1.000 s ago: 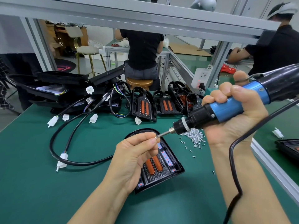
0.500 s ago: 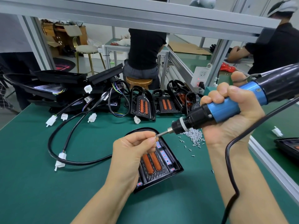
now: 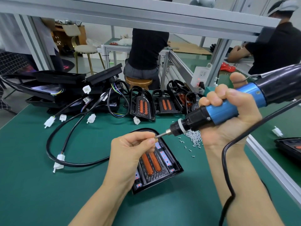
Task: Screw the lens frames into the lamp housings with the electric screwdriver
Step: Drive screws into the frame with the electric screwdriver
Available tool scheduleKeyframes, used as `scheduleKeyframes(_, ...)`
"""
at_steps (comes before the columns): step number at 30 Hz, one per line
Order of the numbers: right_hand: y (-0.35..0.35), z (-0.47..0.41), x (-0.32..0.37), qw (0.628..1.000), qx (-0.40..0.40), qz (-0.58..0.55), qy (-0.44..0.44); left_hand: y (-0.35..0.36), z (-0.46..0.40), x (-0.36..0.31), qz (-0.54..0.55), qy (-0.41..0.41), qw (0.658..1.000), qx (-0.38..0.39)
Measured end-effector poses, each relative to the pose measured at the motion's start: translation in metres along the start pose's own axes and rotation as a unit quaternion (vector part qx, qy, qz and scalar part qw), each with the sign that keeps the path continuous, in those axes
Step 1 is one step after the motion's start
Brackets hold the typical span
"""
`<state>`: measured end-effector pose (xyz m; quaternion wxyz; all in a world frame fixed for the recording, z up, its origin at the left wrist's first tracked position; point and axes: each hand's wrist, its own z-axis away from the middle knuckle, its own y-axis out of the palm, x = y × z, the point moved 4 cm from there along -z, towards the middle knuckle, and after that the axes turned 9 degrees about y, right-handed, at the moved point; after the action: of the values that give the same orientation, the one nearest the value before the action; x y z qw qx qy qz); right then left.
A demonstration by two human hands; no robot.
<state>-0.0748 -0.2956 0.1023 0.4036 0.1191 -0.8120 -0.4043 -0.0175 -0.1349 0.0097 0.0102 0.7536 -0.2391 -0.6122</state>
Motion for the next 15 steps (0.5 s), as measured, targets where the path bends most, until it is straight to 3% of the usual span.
scheduleKeyframes(7,-0.006,-0.001,-0.004,0.999,-0.03,-0.013,0.001,-0.003,-0.005,0.002,-0.001,0.01,0.999,0.035)
scheduleKeyframes(15,-0.015,-0.007,-0.009,0.998,-0.05,-0.022,0.009,-0.01,-0.008,0.006,0.025,-0.003,0.999,0.025)
